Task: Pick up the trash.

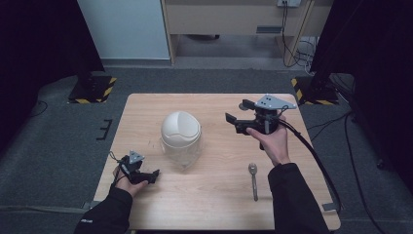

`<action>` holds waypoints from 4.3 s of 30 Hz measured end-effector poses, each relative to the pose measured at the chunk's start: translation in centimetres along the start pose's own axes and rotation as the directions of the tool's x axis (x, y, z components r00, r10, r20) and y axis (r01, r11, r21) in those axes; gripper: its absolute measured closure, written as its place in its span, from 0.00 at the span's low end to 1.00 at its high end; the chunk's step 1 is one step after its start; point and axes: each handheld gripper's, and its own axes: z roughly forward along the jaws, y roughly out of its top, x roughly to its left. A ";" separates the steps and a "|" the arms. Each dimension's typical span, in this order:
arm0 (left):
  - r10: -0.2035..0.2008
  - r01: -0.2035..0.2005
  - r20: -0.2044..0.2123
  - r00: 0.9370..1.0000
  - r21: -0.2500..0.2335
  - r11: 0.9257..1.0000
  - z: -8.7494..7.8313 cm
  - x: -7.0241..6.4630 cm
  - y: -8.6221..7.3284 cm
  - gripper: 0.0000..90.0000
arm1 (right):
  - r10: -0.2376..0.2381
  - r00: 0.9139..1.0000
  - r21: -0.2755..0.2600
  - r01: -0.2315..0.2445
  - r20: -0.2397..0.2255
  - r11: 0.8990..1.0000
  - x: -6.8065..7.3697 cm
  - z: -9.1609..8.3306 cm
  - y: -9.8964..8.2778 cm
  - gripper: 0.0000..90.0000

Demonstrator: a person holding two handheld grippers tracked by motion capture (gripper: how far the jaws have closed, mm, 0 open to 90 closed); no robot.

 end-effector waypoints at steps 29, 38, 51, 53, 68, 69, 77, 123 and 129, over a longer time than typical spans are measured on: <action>0.001 -0.001 0.001 1.000 0.000 1.000 0.0 0.0 0.0 0.00 | -0.019 0.991 0.015 0.021 -0.131 1.000 4.8 6.3 0.3 0.21; 0.001 -0.001 0.001 1.000 0.000 1.000 0.0 0.0 0.0 0.00 | -0.007 0.986 0.064 0.018 -0.166 0.998 6.2 8.8 -2.1 0.21; 0.002 -0.002 0.002 1.000 0.000 1.000 0.0 0.0 0.0 0.00 | -0.025 0.975 0.147 0.058 -0.220 0.987 8.5 11.8 -5.4 0.21; 0.002 -0.002 0.002 1.000 0.000 1.000 0.0 0.0 0.0 0.00 | -0.018 0.975 0.156 0.054 -0.224 0.986 8.6 12.1 -5.7 0.21; 0.003 -0.003 0.003 1.000 0.000 1.000 0.0 0.0 0.0 0.00 | 0.020 0.963 0.189 0.032 -0.269 0.981 8.6 12.9 -6.6 0.22; 0.003 -0.003 0.003 1.000 0.000 1.000 0.0 0.0 0.0 0.00 | 0.021 0.962 0.190 0.033 -0.273 0.981 8.6 12.9 -6.5 0.23; 0.005 -0.005 0.003 1.000 0.000 1.000 0.0 0.0 0.0 0.00 | 0.051 0.955 0.193 0.007 -0.294 0.981 8.3 12.9 -6.3 0.25; 0.003 -0.003 0.001 1.000 0.001 1.000 0.0 -0.1 0.0 0.00 | 0.021 0.988 0.199 -0.051 0.153 0.979 0.0 -5.8 -9.3 0.29; 0.003 -0.003 0.001 1.000 0.001 1.000 0.0 -0.1 0.0 0.00 | 0.018 0.982 0.302 -0.075 0.187 0.950 0.0 -5.9 -13.0 0.32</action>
